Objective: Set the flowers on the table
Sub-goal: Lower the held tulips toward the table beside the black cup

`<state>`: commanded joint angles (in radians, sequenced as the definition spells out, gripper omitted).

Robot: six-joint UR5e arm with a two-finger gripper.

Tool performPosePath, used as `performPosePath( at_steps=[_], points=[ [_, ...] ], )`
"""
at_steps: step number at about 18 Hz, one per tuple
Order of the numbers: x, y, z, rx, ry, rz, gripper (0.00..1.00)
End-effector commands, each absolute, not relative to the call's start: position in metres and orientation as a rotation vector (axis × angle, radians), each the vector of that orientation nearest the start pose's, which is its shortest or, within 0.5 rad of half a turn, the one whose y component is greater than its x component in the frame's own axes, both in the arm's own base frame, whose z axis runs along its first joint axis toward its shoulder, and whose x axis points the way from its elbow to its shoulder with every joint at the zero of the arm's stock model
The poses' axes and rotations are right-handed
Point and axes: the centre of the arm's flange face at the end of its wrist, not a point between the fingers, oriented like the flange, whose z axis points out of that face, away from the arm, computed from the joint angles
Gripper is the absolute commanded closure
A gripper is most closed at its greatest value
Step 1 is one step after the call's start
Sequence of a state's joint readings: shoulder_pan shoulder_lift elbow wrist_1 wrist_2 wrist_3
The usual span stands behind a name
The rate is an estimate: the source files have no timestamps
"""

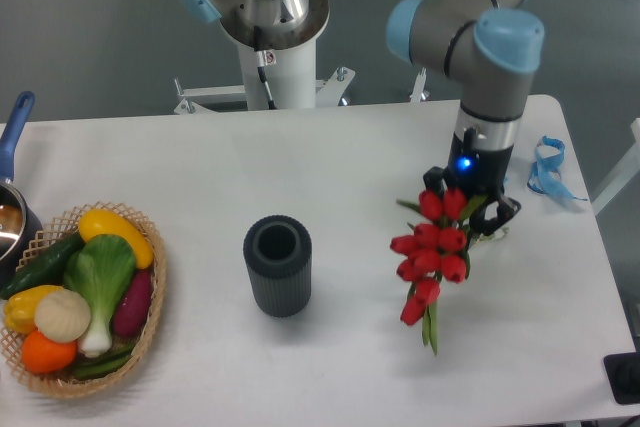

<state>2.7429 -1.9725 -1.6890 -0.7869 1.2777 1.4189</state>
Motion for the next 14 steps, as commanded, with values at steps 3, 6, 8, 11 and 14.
performPosePath(
  at_steps=[3, 6, 8, 11, 14],
  points=[
    [-0.524, 0.404, 0.275, -2.762, 0.398, 0.219, 0.65],
    [-0.526, 0.412, 0.270, -2.761, 0.407, 0.212, 0.65],
    [-0.522, 0.419, 0.271, -2.759, 0.399, 0.208, 0.65],
    [-0.525, 0.421, 0.270, -2.759, 0.395, 0.209, 0.65],
    [-0.527, 0.422, 0.270, -2.758, 0.396, 0.213, 0.59]
  ],
)
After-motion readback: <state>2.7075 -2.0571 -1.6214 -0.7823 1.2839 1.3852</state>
